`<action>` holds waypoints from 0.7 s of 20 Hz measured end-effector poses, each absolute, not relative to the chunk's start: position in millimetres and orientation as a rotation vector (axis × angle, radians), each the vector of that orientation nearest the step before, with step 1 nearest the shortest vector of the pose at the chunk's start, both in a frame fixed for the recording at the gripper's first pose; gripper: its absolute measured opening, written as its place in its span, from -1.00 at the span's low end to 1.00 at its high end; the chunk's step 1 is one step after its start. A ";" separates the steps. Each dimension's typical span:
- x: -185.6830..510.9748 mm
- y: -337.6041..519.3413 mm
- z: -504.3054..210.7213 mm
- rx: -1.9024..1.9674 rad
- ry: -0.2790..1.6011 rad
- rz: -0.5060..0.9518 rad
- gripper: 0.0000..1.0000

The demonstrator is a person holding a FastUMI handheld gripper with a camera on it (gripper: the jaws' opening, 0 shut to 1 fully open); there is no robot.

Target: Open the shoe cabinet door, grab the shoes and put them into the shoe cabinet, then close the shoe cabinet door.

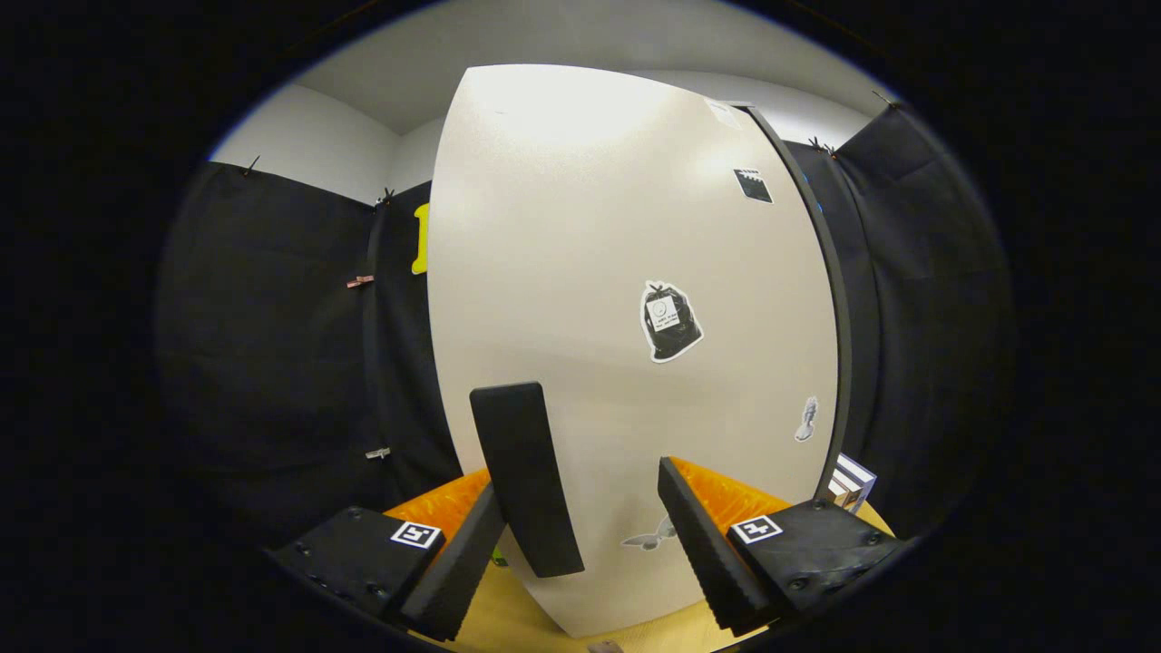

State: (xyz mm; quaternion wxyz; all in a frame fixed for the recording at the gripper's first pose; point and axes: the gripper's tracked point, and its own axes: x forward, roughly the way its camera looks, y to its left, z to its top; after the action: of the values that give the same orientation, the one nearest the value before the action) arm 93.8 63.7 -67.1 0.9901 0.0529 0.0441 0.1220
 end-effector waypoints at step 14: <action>77.8 88.6 -48.4 0.081 0.036 0.264 0.97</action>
State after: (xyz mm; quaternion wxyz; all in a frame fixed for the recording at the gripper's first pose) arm 77.8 88.6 -48.4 0.9903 0.0405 0.0179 0.1316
